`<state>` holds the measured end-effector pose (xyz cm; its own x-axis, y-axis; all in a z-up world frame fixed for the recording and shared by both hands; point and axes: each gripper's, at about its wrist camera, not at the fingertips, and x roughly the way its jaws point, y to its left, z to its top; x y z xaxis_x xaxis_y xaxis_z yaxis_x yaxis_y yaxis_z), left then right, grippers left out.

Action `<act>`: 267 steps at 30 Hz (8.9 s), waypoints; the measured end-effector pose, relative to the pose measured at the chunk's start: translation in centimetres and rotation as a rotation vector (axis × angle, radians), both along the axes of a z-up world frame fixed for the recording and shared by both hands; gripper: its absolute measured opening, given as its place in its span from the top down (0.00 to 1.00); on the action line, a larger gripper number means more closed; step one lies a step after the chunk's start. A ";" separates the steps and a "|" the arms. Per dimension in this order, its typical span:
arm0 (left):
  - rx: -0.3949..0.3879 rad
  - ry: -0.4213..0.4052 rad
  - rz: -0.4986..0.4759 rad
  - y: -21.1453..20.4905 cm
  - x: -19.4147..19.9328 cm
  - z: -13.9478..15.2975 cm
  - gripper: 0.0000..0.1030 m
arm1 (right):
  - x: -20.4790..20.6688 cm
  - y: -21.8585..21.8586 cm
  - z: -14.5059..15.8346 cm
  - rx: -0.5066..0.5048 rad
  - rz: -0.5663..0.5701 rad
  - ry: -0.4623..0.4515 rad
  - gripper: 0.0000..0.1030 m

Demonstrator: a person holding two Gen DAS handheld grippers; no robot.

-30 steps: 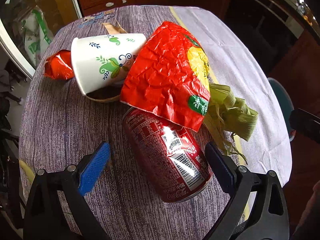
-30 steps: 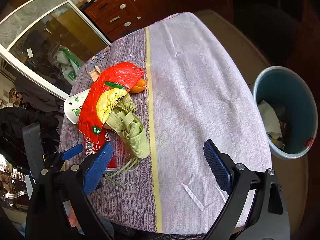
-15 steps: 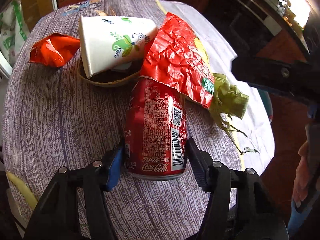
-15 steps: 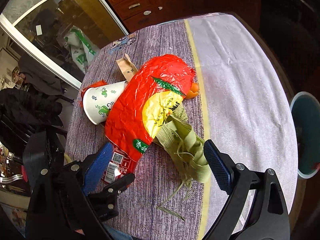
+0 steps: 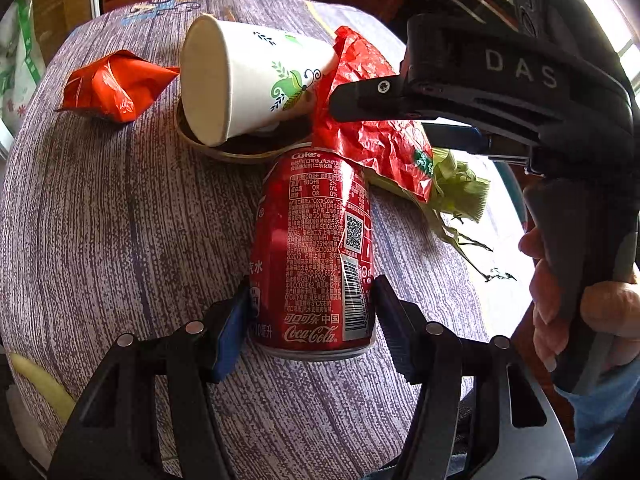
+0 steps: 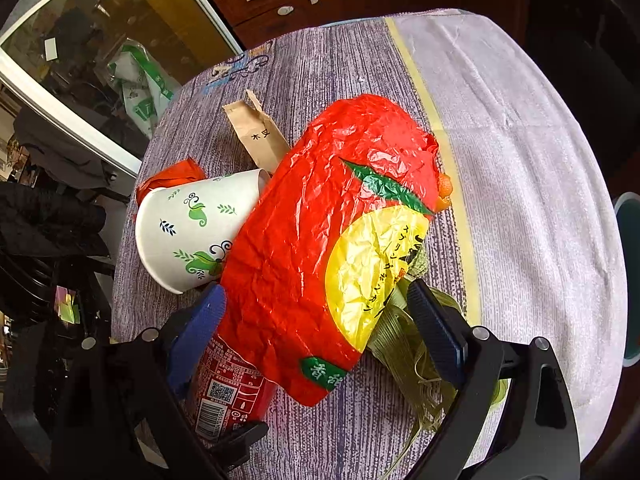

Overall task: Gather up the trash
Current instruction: 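Grasp the red Coca-Cola can with the left gripper while the right gripper grasps the red-yellow chip bag, then carry the can and chip bag toward the teal bin, then open the right gripper over the bin while the left gripper drops the can, then move both open grippers back over the table trash, then grasp the white paper cup with the left gripper while the right gripper grasps the green husks, then carry the paper cup and husks to the teal bin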

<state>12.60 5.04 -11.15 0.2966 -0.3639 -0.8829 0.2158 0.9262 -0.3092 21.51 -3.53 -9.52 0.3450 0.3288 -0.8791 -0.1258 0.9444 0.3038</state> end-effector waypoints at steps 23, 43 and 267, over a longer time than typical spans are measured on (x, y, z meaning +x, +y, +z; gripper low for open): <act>0.090 -0.065 0.008 -2.7 -0.8 1.3 0.46 | -5.7 -5.2 4.9 0.010 0.043 -0.121 0.95; 0.124 -0.233 -0.179 -11.3 -1.9 9.3 0.46 | -11.3 -16.8 9.0 0.051 -0.139 -0.238 0.96; 0.138 -0.145 -0.616 -36.4 6.0 4.3 0.95 | -9.7 -40.9 0.9 0.165 -0.576 -0.178 0.57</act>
